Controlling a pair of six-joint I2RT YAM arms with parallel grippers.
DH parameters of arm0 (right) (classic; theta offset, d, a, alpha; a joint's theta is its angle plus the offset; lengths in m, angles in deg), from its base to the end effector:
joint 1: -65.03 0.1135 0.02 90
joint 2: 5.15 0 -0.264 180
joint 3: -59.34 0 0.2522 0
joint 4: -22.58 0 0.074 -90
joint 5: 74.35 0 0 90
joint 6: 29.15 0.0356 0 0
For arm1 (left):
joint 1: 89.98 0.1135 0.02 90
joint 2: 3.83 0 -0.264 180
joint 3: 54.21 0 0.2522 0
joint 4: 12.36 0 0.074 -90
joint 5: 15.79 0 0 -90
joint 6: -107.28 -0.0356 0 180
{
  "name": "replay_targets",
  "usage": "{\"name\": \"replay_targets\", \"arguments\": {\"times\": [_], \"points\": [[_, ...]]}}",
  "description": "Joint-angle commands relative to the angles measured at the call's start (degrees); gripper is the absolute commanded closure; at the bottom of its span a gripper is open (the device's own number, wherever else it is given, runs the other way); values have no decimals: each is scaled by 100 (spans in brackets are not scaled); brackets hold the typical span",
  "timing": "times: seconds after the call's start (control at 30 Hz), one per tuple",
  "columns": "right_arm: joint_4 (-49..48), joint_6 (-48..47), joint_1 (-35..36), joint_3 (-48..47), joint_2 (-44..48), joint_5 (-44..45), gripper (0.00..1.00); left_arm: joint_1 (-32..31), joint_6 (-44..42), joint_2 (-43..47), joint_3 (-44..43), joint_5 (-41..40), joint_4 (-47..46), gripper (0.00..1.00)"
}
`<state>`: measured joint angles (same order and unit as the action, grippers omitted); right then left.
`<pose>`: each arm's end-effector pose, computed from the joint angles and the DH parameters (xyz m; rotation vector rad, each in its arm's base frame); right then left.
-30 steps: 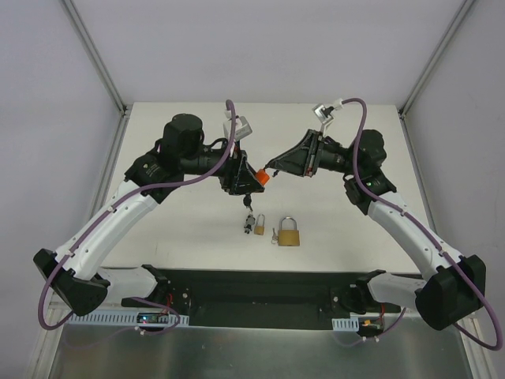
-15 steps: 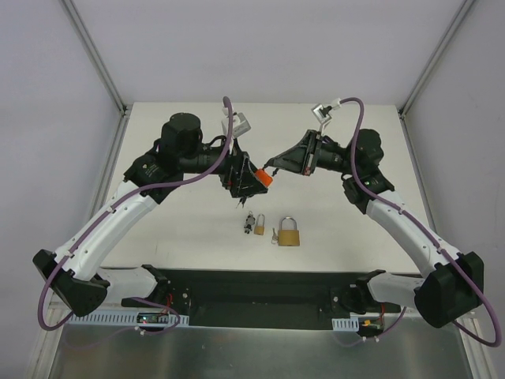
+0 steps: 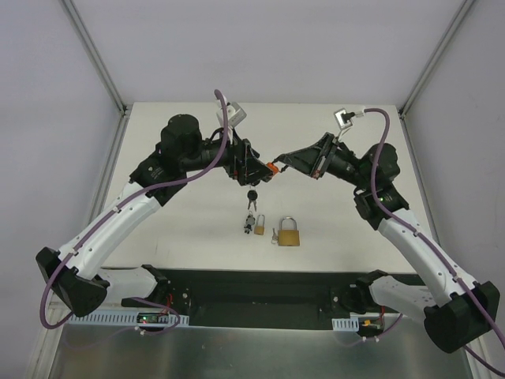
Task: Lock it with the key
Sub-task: Lock the lock.
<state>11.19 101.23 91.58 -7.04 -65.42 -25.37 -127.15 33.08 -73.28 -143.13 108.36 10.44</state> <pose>0.2007 0.1264 0.3999 -0.5136 1.4022 1.4155 0.2018 -0.1781 0.4388 0.7934 1.5675 -1.1739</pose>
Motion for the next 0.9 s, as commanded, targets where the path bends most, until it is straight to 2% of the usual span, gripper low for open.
{"name": "replay_targets", "arguments": {"times": [0.0,0.1,0.23,0.33,0.73,0.87], "points": [[-395,365,-18,32,305,533,99,-27,205,46,141,30,-754,26],[-403,470,-35,59,314,577,99,-36,292,-42,177,302,-886,31],[-395,515,-44,50,323,577,99,-45,451,-191,168,715,-1220,46],[-395,523,-62,76,358,595,99,-71,504,-244,177,812,-1290,52],[-307,558,-176,50,376,612,99,-133,477,-148,475,707,-1212,51],[-263,559,-176,-20,358,568,99,-133,425,-156,546,602,-1132,55]]}}
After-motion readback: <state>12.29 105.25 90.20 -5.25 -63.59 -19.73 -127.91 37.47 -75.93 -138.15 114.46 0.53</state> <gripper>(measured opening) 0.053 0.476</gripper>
